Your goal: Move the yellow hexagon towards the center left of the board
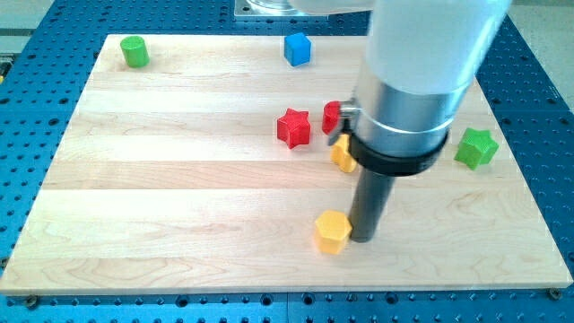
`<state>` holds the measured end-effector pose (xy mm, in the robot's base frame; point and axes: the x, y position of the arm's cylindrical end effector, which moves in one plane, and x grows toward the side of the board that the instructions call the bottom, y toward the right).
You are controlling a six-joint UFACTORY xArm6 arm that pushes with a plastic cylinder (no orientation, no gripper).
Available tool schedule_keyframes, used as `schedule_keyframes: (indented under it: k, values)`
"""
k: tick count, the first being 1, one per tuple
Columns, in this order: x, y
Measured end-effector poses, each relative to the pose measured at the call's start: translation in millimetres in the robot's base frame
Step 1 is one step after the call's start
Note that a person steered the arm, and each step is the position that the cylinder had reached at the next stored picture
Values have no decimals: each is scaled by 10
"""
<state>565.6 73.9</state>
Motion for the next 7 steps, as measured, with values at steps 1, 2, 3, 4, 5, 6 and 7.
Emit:
schedule_keyframes:
  k: [1,2,3,4,5,6,7]
  values:
    - [0,-297]
    - [0,-498]
    - [99,-309]
    - [363,-293]
    - [369,-546]
    - [165,-1067]
    - [-101,-1469]
